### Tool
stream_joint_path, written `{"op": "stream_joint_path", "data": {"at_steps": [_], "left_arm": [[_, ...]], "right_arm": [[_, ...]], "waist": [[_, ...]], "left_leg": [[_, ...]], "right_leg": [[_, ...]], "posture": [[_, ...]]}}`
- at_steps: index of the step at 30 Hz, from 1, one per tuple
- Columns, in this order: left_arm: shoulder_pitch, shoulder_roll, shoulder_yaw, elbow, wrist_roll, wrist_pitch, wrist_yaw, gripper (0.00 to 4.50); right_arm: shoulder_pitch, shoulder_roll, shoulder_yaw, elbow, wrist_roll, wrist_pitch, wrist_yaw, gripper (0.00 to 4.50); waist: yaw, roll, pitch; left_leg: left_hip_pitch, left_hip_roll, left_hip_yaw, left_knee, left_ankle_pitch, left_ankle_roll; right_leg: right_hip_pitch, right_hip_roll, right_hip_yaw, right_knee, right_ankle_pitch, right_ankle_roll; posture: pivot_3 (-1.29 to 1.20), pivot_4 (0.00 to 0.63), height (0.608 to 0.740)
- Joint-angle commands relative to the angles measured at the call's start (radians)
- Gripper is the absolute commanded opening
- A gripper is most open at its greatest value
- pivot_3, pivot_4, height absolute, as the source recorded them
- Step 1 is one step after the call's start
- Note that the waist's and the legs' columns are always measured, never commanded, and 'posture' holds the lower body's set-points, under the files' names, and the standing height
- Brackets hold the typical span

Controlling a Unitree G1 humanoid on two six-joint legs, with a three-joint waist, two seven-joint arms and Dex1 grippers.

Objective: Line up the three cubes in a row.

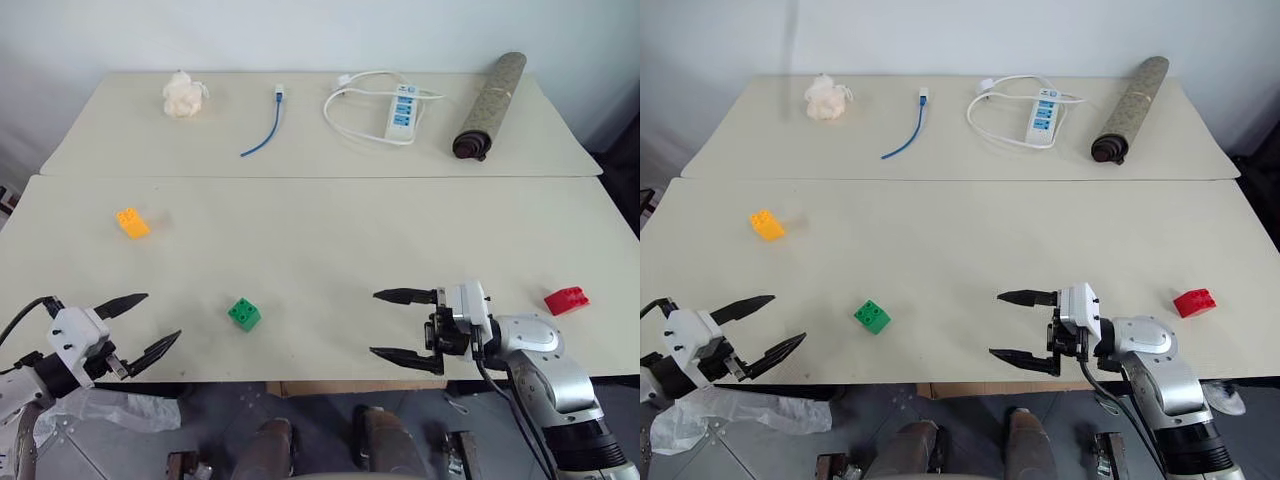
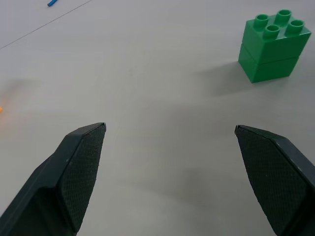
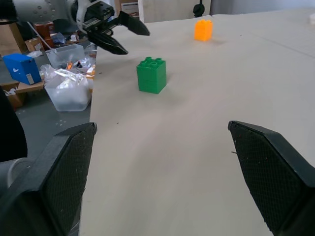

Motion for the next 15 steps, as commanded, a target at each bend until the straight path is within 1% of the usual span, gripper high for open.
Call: {"op": "stream_joint_path", "data": {"at_steps": [1,2,3,4,6,9,11,13,15], "left_arm": [[-0.036,0.012,0.017,-0.013,-0.053,0.049,0.016,4.47],[-0.049,0.011,0.020,-0.024,-0.081,0.078,0.017,4.47],[-0.062,0.032,0.012,-0.057,-0.116,0.151,0.014,4.47],[-0.093,0.046,0.002,-0.110,-0.178,0.215,0.007,4.47],[-0.162,0.064,-0.045,-0.208,-0.226,0.285,0.010,4.47],[-0.233,0.082,-0.151,-0.281,-0.206,0.315,-0.024,4.47],[-0.319,0.076,-0.273,-0.306,-0.172,0.328,-0.048,4.47],[-0.391,0.064,-0.359,-0.298,-0.142,0.317,-0.075,4.47],[-0.466,0.052,-0.421,-0.265,-0.126,0.316,-0.102,4.47]], "right_arm": [[-0.003,0.008,-0.023,-0.027,0.033,-0.015,0.001,4.50],[-0.007,0.012,-0.033,-0.029,0.044,-0.015,-0.001,4.50],[-0.005,-0.005,-0.064,-0.081,0.165,0.088,-0.010,4.50],[-0.014,0.001,-0.110,-0.131,0.229,0.135,-0.078,4.50],[0.010,-0.027,-0.193,-0.210,0.275,0.172,-0.144,4.50],[0.080,-0.080,-0.309,-0.232,0.246,0.162,-0.173,4.50],[0.147,-0.104,-0.443,-0.210,0.224,0.142,-0.211,4.50],[0.208,-0.117,-0.549,-0.181,0.192,0.114,-0.240,4.50],[0.269,-0.106,-0.664,-0.114,0.160,0.069,-0.273,4.50]], "waist": [[0.000,0.000,0.000],[0.000,0.000,0.000],[0.000,0.000,0.000],[0.000,0.000,0.000],[0.010,0.000,0.001],[0.027,0.001,0.000],[0.030,0.002,-0.001],[0.031,0.003,0.000],[0.027,0.003,0.000]], "left_leg": [[0.000,0.000,0.000,0.000,0.000,0.000],[0.000,0.000,0.000,0.000,0.000,0.000],[0.000,0.000,0.000,0.000,0.000,0.000],[0.000,0.000,0.000,0.000,0.000,0.000],[-0.001,0.000,-0.002,0.001,0.000,0.000],[-0.001,-0.001,-0.002,0.001,0.000,0.000],[-0.001,-0.002,-0.003,0.001,0.000,0.001],[-0.002,-0.003,-0.002,0.001,-0.001,0.002],[-0.002,-0.004,-0.001,0.001,0.000,0.002]], "right_leg": [[0.000,0.000,0.000,0.000,0.000,0.000],[0.000,0.000,0.000,0.000,0.000,0.000],[0.000,0.000,0.000,0.000,0.000,0.000],[0.000,0.000,0.000,0.001,0.000,0.000],[0.000,0.000,0.000,0.002,0.000,0.000],[0.001,-0.001,-0.001,0.000,0.000,0.000],[0.001,-0.001,-0.001,0.001,0.000,0.000],[0.001,0.000,-0.001,0.002,0.001,0.000],[0.001,0.001,-0.001,0.002,0.001,0.001]], "posture": [[0.00,0.150,0.740],[0.00,0.150,0.740],[0.00,0.150,0.740],[0.00,0.150,0.740],[0.00,0.150,0.740],[0.00,0.150,0.740],[0.00,0.150,0.740],[0.00,0.150,0.740],[0.00,0.150,0.740]]}}
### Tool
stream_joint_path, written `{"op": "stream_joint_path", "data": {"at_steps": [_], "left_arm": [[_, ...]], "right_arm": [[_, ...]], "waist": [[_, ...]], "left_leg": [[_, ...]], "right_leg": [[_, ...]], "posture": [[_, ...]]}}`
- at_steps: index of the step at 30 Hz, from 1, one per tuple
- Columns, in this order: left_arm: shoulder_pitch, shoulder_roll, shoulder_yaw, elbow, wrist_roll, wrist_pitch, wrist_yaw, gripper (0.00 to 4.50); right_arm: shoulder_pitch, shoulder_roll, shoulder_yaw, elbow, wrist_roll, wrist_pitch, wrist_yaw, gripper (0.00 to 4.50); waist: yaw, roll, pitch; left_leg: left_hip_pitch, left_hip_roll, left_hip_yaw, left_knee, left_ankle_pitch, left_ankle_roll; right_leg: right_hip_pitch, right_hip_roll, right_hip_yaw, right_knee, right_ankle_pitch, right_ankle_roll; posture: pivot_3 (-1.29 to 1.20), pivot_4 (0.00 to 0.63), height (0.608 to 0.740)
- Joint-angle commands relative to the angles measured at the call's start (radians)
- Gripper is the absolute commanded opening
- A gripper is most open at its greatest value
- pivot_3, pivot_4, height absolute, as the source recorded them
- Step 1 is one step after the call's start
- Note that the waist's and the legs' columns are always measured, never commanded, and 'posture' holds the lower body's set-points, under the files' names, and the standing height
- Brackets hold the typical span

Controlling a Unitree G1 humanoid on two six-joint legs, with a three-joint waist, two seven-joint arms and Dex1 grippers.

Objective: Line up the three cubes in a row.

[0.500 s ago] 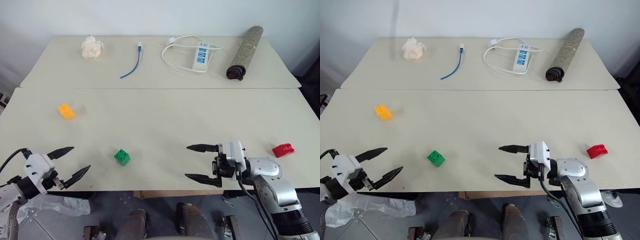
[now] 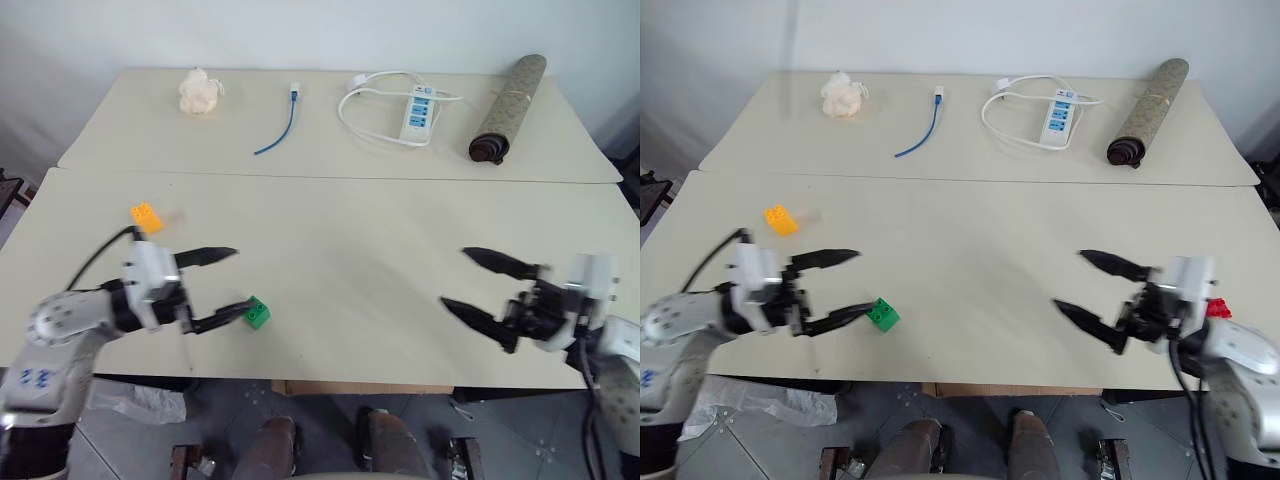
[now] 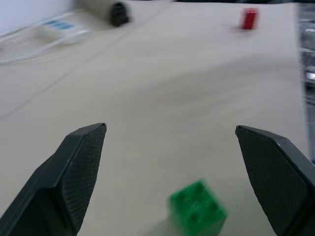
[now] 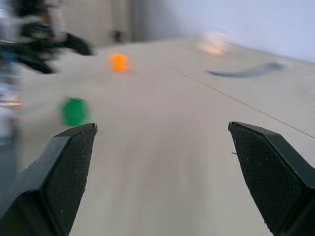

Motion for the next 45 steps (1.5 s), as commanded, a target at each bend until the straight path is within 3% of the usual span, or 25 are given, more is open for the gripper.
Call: {"op": "stream_joint_path", "data": {"at_steps": [1,7,10,14,18,23,30,37,40,45], "left_arm": [[-0.104,-0.012,-0.086,0.022,0.032,-0.008,-0.050,4.47],[-0.230,-0.047,-0.159,0.093,0.061,-0.046,-0.114,4.47],[-0.245,-0.062,-0.170,0.111,0.076,-0.058,-0.119,4.47],[-0.245,-0.073,-0.184,0.128,0.092,-0.066,-0.133,4.47],[-0.239,-0.107,-0.161,0.111,0.036,-0.015,-0.107,4.47],[-0.231,-0.115,-0.158,0.114,0.063,-0.027,-0.095,4.47],[-0.202,-0.112,-0.155,0.082,0.068,-0.018,-0.070,4.47],[-0.187,-0.097,-0.141,0.073,0.068,-0.012,-0.060,4.47],[-0.191,-0.095,-0.140,0.078,0.072,-0.015,-0.059,4.50],[-0.195,-0.091,-0.140,0.078,0.074,-0.016,-0.058,4.50]], "right_arm": [[0.079,0.007,-0.205,0.082,-0.044,-0.086,-0.050,4.50],[0.291,0.073,-0.435,0.227,-0.076,-0.181,-0.072,4.50],[0.362,0.116,-0.489,0.257,-0.045,-0.168,-0.090,4.50],[0.383,0.120,-0.458,0.225,-0.061,-0.138,-0.120,4.50],[0.347,-0.012,-0.405,0.172,-0.053,0.085,-0.206,4.50],[0.180,-0.138,-0.362,0.194,-0.015,0.288,-0.307,4.50],[0.032,-0.193,-0.198,0.350,-0.155,0.310,-0.338,4.50],[0.019,-0.185,-0.151,0.365,-0.182,0.360,-0.317,4.50],[0.011,-0.180,-0.137,0.406,-0.211,0.341,-0.324,3.91],[-0.011,-0.183,-0.119,0.465,-0.235,0.291,-0.275,2.26]], "waist": [[-0.002,0.000,0.000],[-0.007,0.001,-0.001],[-0.007,0.002,-0.001],[-0.014,0.002,-0.001],[-0.023,0.005,-0.002],[-0.026,0.004,-0.002],[0.001,0.005,-0.001],[-0.005,0.005,-0.001],[-0.003,0.005,-0.001],[-0.005,0.005,-0.001]], "left_leg": [[0.000,0.000,0.000,0.000,0.000,0.000],[0.003,0.002,0.006,-0.001,0.000,0.000],[0.003,0.002,0.006,-0.001,0.000,0.000],[0.005,0.002,0.007,-0.001,0.000,0.000],[0.009,0.002,0.008,-0.001,0.001,0.000],[0.014,0.003,0.008,-0.001,0.001,0.000],[0.013,0.002,0.004,-0.001,0.000,0.001],[0.014,0.002,0.005,-0.001,0.000,0.002],[0.014,0.002,0.005,-0.001,0.000,0.002],[0.014,0.002,0.005,-0.001,0.000,0.002]], "right_leg": [[0.000,0.000,0.000,0.000,0.000,0.000],[0.000,0.004,0.000,0.000,0.000,0.001],[0.000,0.003,0.003,-0.001,0.000,0.001],[0.000,0.001,0.009,-0.001,0.001,0.001],[0.003,0.000,0.010,0.000,0.001,0.001],[0.008,0.000,0.010,0.000,0.001,0.001],[0.011,0.000,0.006,-0.004,0.000,0.001],[0.012,0.000,0.007,-0.006,0.001,0.003],[0.012,0.000,0.007,-0.006,0.001,0.003],[0.012,0.000,0.006,-0.007,0.001,0.003]], "posture": [[0.00,0.150,0.740],[0.00,0.150,0.740],[0.00,0.150,0.740],[0.00,0.150,0.740],[0.00,0.150,0.740],[0.00,0.150,0.740],[0.00,0.150,0.740],[0.00,0.150,0.740],[0.00,0.150,0.740],[0.00,0.150,0.740]]}}
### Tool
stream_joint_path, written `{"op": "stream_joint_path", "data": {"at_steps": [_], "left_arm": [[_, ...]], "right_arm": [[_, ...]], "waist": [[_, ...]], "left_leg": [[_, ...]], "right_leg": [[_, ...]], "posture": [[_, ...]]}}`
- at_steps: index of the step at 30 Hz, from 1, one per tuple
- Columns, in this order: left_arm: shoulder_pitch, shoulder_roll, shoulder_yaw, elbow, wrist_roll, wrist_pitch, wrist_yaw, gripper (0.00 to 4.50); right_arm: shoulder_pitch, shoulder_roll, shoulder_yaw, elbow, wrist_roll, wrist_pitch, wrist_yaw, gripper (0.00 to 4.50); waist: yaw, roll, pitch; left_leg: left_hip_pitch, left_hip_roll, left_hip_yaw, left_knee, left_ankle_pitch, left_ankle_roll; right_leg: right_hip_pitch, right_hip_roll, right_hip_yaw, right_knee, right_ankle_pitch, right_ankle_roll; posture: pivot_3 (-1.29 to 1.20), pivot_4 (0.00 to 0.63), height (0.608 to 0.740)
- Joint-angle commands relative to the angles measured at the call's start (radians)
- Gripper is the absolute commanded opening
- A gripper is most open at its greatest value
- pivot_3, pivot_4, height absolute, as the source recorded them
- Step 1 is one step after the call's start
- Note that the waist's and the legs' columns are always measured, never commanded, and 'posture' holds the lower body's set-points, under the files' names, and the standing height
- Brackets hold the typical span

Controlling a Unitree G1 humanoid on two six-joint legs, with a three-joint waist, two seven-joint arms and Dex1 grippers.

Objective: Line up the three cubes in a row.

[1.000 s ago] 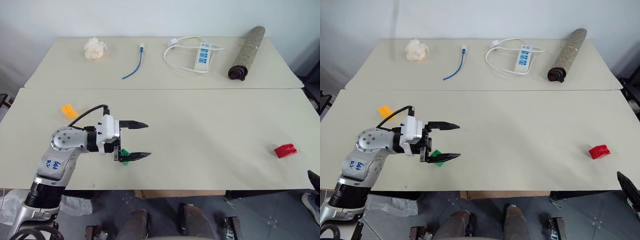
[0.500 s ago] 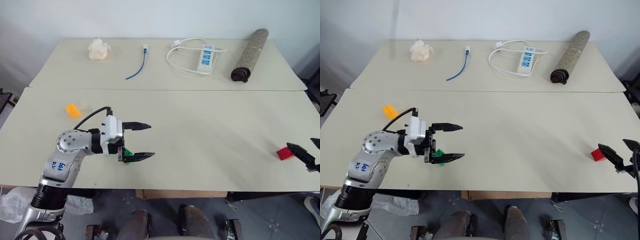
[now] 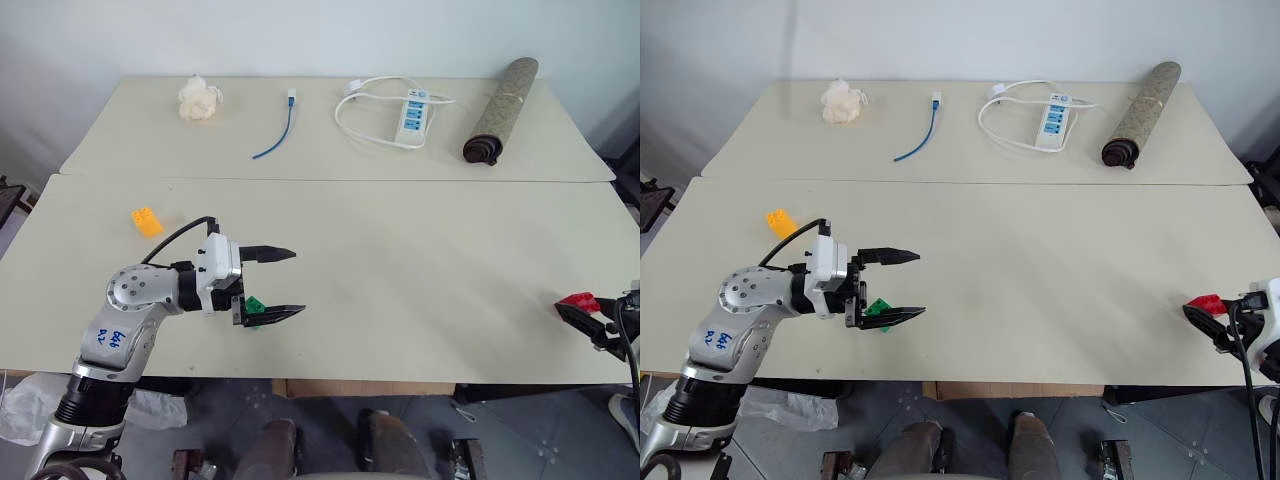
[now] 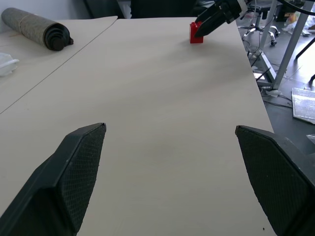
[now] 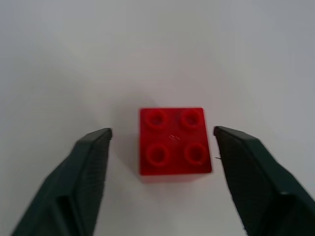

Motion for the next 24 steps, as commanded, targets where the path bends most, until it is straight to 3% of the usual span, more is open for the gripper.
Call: {"op": "stream_joint_path", "data": {"at_steps": [1,3,6,8,10,12,17,21,24], "left_arm": [[-0.012,0.013,0.022,-0.034,0.004,-0.010,0.003,4.50],[-0.013,0.019,0.026,-0.033,0.004,-0.008,0.003,4.50],[0.012,0.036,0.048,-0.007,0.002,-0.015,-0.007,4.50],[0.026,0.043,0.058,0.010,-0.001,-0.023,-0.015,4.50],[0.035,0.045,0.071,0.040,0.007,-0.038,-0.013,4.50],[0.038,0.047,0.077,0.060,0.021,-0.050,-0.008,4.50],[0.096,0.047,0.093,-0.014,0.020,-0.032,0.033,4.50],[0.125,0.058,0.116,-0.049,0.016,-0.016,0.054,4.50],[0.162,0.065,0.167,-0.081,-0.007,0.013,0.086,4.50]], "right_arm": [[-0.017,-0.015,0.006,0.025,-0.020,-0.056,0.047,1.94],[-0.027,-0.029,0.017,0.031,-0.011,-0.073,0.107,1.47],[-0.066,-0.116,0.104,-0.075,0.052,-0.125,0.402,1.49],[-0.124,-0.165,0.177,-0.094,0.037,-0.153,0.495,1.49],[-0.282,-0.199,0.340,-0.129,-0.014,-0.162,0.577,1.49],[-0.440,-0.191,0.485,-0.150,-0.063,-0.144,0.620,1.49],[-0.715,-0.032,0.785,-0.160,-0.212,-0.124,0.626,1.49],[-0.769,0.022,0.861,-0.096,-0.268,-0.175,0.648,1.49],[-0.785,0.045,0.882,-0.056,-0.282,-0.208,0.675,1.49]], "waist": [[0.000,0.000,0.000],[-0.001,0.000,0.000],[-0.011,0.003,0.002],[-0.024,0.005,0.003],[-0.031,0.005,0.003],[-0.034,0.004,0.004],[-0.025,0.003,0.005],[0.001,0.002,0.005],[0.001,0.002,0.005]], "left_leg": [[0.000,0.000,0.000,0.000,0.000,0.000],[0.000,0.000,0.000,0.000,0.000,0.000],[0.000,0.000,0.001,0.000,0.000,0.000],[0.001,0.001,0.002,0.000,0.000,0.000],[0.002,0.002,0.002,0.000,0.000,0.000],[0.003,0.004,0.003,0.000,0.000,-0.001],[-0.001,0.005,-0.003,0.000,0.000,-0.005],[-0.017,0.002,-0.006,0.004,-0.001,-0.005],[-0.020,-0.003,-0.007,0.004,0.000,-0.002]], "right_leg": [[0.000,0.000,0.000,0.000,0.000,0.000],[0.000,0.000,0.000,0.000,0.000,0.000],[0.000,0.001,0.000,0.000,0.000,0.000],[0.000,0.002,0.000,0.001,0.000,0.000],[0.000,0.002,-0.003,0.001,0.000,0.000],[0.000,0.003,-0.004,0.001,0.000,0.000],[-0.002,0.003,-0.004,0.000,-0.001,-0.002],[-0.015,0.001,-0.006,0.006,-0.001,-0.002],[-0.017,-0.001,-0.009,0.005,-0.001,-0.002]], "posture": [[0.00,0.150,0.740],[0.00,0.150,0.740],[0.00,0.150,0.740],[0.00,0.150,0.740],[0.00,0.150,0.740],[0.00,0.150,0.740],[0.00,0.150,0.740],[0.00,0.150,0.740],[0.00,0.150,0.740]]}}
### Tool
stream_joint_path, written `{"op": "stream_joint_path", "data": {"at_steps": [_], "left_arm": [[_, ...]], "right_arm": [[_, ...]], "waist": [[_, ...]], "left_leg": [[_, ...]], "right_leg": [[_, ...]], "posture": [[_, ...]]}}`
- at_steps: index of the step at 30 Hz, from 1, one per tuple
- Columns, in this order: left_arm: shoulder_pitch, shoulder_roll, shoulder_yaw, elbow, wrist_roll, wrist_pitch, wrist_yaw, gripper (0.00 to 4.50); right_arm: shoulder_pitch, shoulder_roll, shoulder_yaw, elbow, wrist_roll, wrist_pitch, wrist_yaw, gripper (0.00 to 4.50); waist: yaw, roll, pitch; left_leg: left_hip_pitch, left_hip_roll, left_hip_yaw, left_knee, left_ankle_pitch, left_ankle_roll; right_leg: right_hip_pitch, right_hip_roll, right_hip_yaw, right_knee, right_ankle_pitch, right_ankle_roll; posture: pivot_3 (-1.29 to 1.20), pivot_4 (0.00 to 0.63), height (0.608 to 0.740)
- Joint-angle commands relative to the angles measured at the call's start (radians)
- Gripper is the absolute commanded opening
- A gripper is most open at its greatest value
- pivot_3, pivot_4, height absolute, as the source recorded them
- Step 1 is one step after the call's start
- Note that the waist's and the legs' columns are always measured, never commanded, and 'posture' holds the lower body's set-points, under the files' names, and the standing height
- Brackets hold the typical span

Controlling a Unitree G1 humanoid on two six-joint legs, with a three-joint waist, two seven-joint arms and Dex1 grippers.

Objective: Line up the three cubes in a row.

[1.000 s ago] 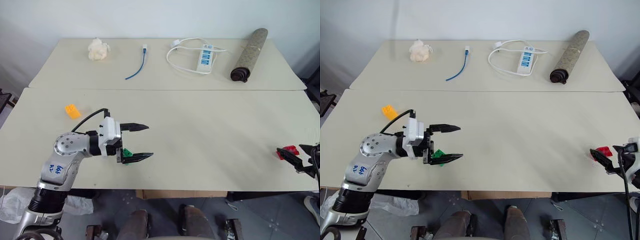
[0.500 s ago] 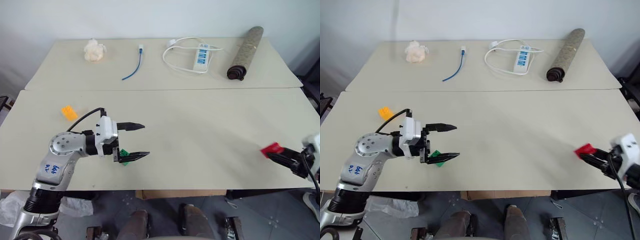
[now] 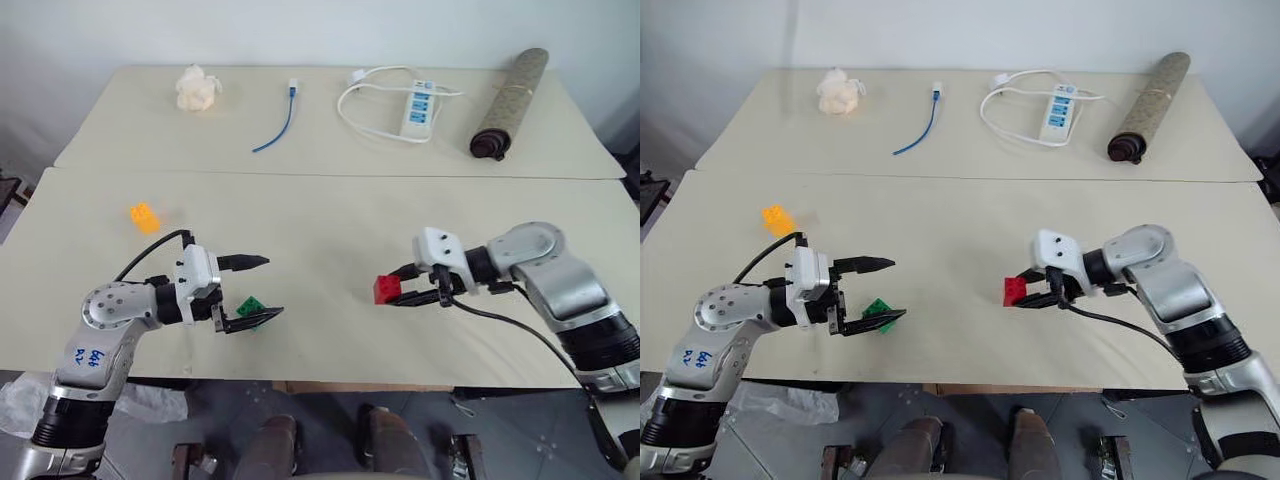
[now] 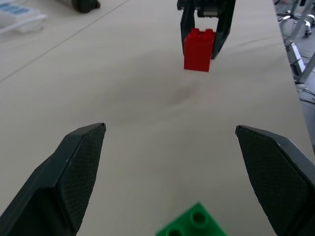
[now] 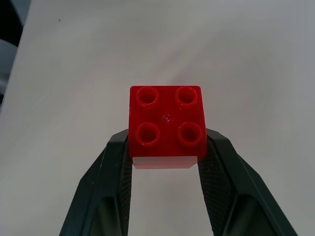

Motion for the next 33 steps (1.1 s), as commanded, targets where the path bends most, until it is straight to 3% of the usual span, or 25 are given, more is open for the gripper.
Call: {"op": "stream_joint_path", "data": {"at_steps": [1,8,14,17,23,24,25,28,33], "left_arm": [[0.031,0.020,0.077,-0.068,-0.031,0.019,0.032,4.50],[0.091,0.026,0.123,-0.086,-0.025,0.022,0.049,4.50],[0.128,0.036,0.174,-0.075,-0.035,0.026,0.054,4.50],[0.170,0.027,0.275,-0.037,-0.093,0.075,0.083,4.50],[0.300,0.043,0.420,0.069,-0.132,0.037,-0.017,4.50],[0.347,0.066,0.450,0.150,-0.078,-0.006,-0.020,4.50],[0.401,0.087,0.480,0.243,-0.031,-0.055,-0.034,4.50],[0.472,0.087,0.545,0.383,-0.020,-0.162,-0.065,4.50],[0.526,0.034,0.534,0.260,-0.062,-0.183,-0.081,4.50]], "right_arm": [[-0.027,0.007,-0.004,0.026,-0.015,-0.044,0.035,1.49],[-0.008,0.060,-0.019,0.087,-0.032,-0.072,0.013,1.49],[0.000,0.052,-0.065,0.091,-0.027,-0.159,0.006,3.52],[0.025,0.090,-0.182,0.099,0.105,-0.320,0.065,4.49],[0.108,0.109,-0.341,0.137,0.284,-0.419,0.180,4.49],[0.146,0.112,-0.368,0.162,0.345,-0.451,0.214,4.49],[0.221,0.067,-0.324,0.181,0.409,-0.531,0.236,4.49],[0.316,0.080,-0.288,0.281,0.455,-0.710,0.256,4.49],[0.342,0.093,-0.247,0.287,0.492,-0.779,0.256,4.49]], "waist": [[-0.003,0.000,0.000],[-0.007,0.000,0.000],[-0.007,0.000,0.000],[-0.008,0.000,0.000],[-0.021,0.000,0.000],[-0.023,0.000,0.000],[-0.024,0.000,0.000],[-0.029,-0.002,-0.001],[-0.030,-0.001,0.000]], "left_leg": [[0.000,-0.002,0.001,0.000,-0.001,0.002],[0.002,0.000,0.002,0.000,-0.001,0.002],[0.003,0.000,0.003,0.000,-0.001,0.002],[0.003,0.000,0.003,0.000,-0.001,0.002],[0.004,0.002,0.004,-0.001,-0.001,0.001],[0.005,0.002,0.003,-0.001,-0.001,0.001],[0.005,0.002,0.003,-0.001,-0.001,0.001],[0.007,0.004,0.003,-0.004,-0.002,0.000],[0.008,0.003,0.008,-0.001,-0.002,0.003]], "right_leg": [[0.000,0.000,-0.001,0.000,0.000,0.000],[0.002,0.000,-0.003,-0.001,0.001,0.002],[0.002,0.000,-0.004,0.000,0.001,0.002],[0.002,0.000,-0.004,0.000,0.001,0.002],[0.004,0.000,-0.004,-0.001,0.001,0.002],[0.004,0.000,-0.004,-0.001,0.001,0.002],[0.004,-0.001,-0.004,-0.001,0.001,0.001],[0.006,0.000,-0.005,-0.003,0.000,0.000],[0.007,-0.002,-0.001,-0.005,0.002,0.003]], "posture": [[0.00,0.150,0.740],[0.00,0.150,0.740],[0.00,0.150,0.740],[0.00,0.150,0.740],[0.00,0.150,0.740],[0.00,0.150,0.740],[0.00,0.150,0.740],[0.00,0.150,0.740],[0.00,0.150,0.740]]}}
